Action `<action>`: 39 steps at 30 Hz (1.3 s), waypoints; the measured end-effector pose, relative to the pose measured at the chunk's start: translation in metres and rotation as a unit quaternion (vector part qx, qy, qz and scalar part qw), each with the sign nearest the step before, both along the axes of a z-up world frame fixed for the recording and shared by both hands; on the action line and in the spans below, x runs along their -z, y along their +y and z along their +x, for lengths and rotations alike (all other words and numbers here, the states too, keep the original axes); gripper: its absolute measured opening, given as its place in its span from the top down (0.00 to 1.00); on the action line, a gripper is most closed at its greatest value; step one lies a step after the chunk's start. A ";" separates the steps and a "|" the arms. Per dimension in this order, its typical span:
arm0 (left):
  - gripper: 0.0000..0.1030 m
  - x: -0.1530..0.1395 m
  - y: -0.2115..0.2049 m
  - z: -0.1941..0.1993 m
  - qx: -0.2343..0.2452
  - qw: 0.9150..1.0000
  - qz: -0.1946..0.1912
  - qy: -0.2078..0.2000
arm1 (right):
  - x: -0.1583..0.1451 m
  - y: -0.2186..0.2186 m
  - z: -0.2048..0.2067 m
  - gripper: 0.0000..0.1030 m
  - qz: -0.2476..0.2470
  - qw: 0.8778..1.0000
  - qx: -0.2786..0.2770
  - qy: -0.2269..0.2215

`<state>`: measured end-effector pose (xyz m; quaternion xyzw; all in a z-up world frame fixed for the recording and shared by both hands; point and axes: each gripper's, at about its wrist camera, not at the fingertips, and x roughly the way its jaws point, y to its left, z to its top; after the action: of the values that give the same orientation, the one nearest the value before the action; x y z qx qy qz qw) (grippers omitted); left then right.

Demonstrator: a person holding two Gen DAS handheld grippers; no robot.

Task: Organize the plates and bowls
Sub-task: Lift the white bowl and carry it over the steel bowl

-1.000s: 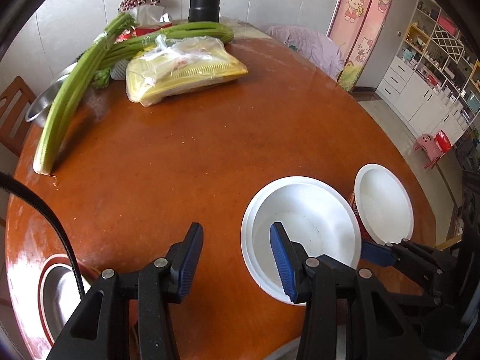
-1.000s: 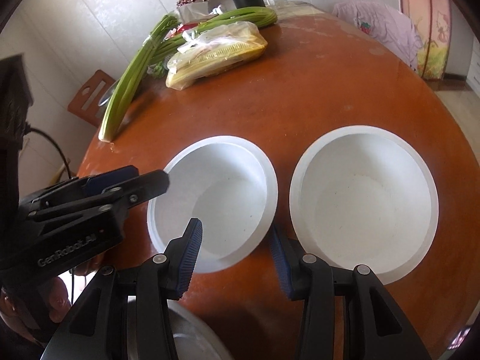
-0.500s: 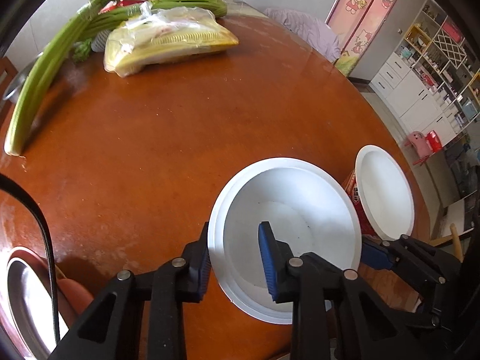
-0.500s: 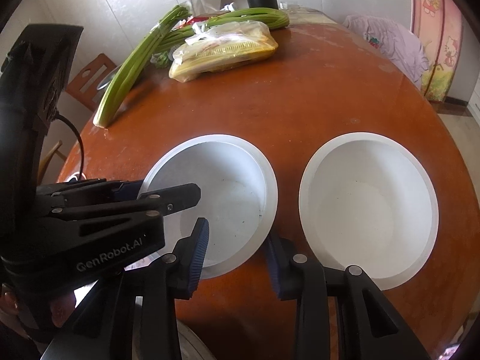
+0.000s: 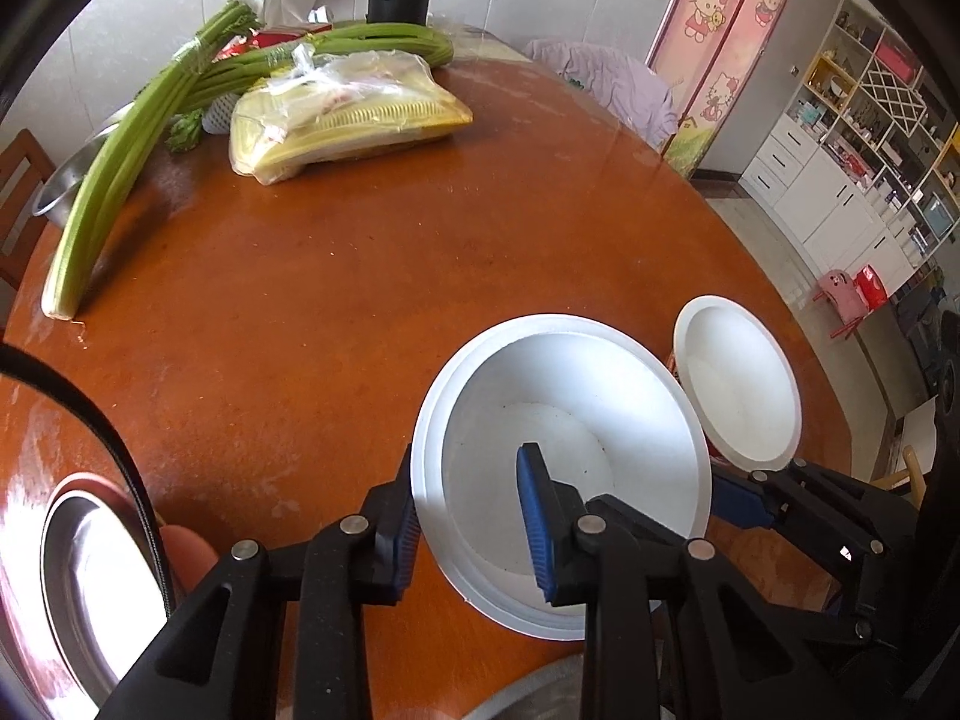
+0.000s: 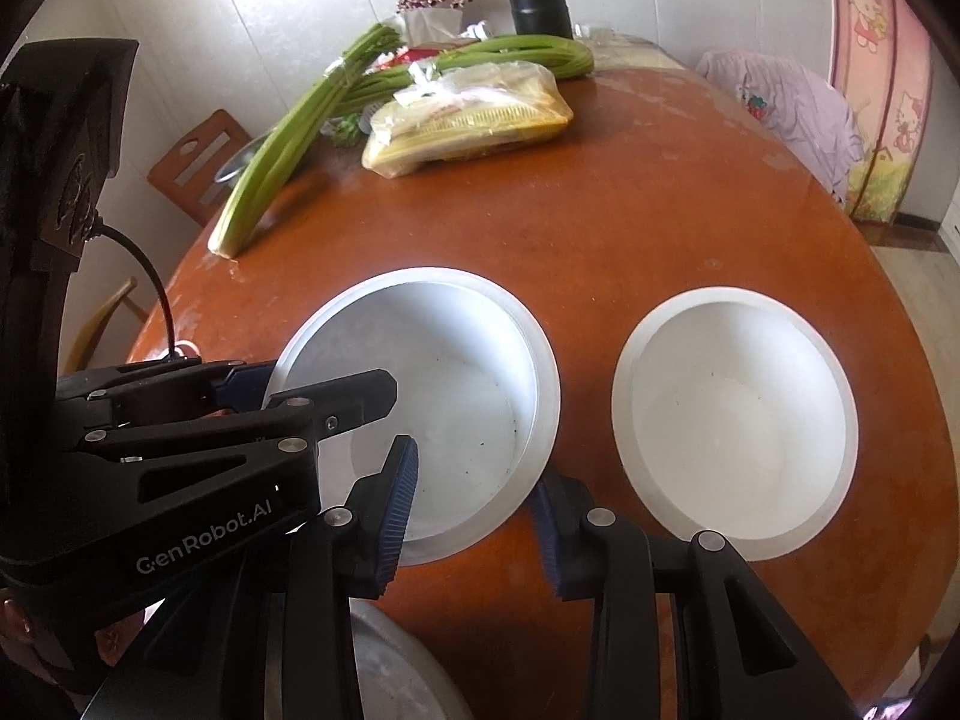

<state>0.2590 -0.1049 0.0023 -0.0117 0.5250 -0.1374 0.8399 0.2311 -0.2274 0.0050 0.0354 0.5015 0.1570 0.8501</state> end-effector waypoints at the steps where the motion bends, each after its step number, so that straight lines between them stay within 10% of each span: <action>1: 0.71 -0.003 0.001 -0.002 -0.001 1.000 -0.001 -0.004 | -0.003 0.001 -0.002 0.63 0.000 1.000 -0.002 -0.004; 39: 0.71 -0.069 0.010 -0.115 -0.010 0.996 -0.009 -0.091 | -0.067 0.009 -0.104 0.62 0.003 0.995 -0.039 -0.089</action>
<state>0.1441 -0.0946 0.0717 -0.0119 0.4446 -0.1347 0.8855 0.1272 -0.2183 0.0722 0.0045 0.4245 0.1936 0.8845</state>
